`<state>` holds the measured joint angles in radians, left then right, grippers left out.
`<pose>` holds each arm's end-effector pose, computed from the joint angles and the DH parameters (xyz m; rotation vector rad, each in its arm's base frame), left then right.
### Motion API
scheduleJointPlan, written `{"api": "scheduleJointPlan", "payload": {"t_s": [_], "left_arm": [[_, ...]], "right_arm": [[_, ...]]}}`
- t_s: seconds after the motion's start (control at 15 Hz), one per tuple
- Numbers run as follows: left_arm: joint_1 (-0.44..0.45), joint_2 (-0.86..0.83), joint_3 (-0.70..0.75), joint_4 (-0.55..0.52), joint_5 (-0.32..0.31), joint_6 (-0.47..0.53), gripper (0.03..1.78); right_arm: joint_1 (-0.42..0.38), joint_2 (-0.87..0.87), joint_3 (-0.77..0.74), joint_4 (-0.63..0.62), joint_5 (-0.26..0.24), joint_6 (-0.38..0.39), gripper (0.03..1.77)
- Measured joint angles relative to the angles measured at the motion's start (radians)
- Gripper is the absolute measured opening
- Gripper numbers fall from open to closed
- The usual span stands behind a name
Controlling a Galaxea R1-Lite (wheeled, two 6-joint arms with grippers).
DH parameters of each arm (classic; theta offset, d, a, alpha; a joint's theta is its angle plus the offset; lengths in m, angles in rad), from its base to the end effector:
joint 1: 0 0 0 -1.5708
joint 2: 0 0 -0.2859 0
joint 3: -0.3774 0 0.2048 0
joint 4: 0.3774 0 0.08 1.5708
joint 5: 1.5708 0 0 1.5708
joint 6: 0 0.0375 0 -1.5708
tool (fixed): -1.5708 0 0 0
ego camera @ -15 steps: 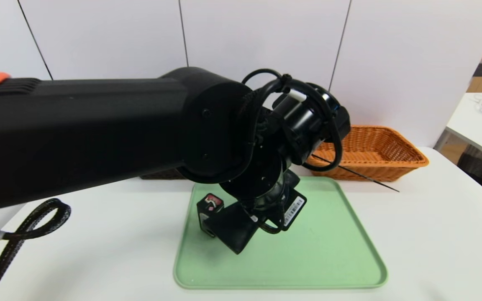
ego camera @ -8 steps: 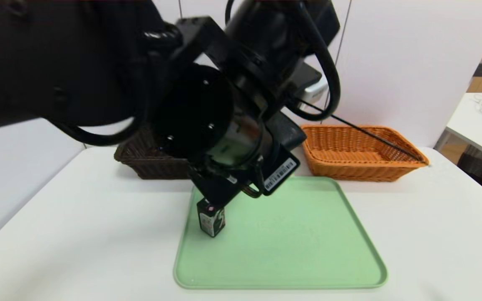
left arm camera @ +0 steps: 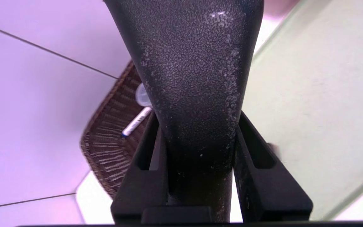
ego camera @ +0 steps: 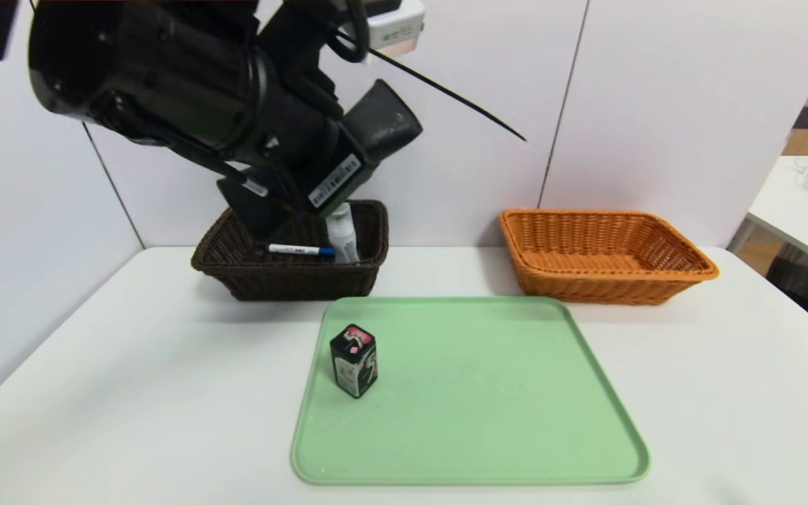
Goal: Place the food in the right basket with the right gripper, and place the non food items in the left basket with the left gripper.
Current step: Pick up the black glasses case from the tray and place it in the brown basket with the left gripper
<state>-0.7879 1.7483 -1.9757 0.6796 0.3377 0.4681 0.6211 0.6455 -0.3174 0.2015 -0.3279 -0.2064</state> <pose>0.2364 -0.2200 0.3474 0.6976 0.2776 -0.5296 0.0687 0.0343 0.1237 -0.4439 0.4434 0.3355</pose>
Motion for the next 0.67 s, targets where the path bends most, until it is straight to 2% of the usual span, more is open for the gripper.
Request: {"api": "scheduleJointPlan", "payload": {"t_s": [0.4, 0.67], "left_arm": [[0.184, -0.036, 0.000, 0.001, -0.224, 0.280, 0.59], [0.308, -0.021, 0.004, -0.006, -0.304, 0.431, 0.58]], "right_arm": [[-0.001, -0.003, 0.000, 0.000, 0.000, 0.003, 1.69], [-0.002, -0.011, 0.006, 0.000, -0.001, 0.003, 1.69]]}}
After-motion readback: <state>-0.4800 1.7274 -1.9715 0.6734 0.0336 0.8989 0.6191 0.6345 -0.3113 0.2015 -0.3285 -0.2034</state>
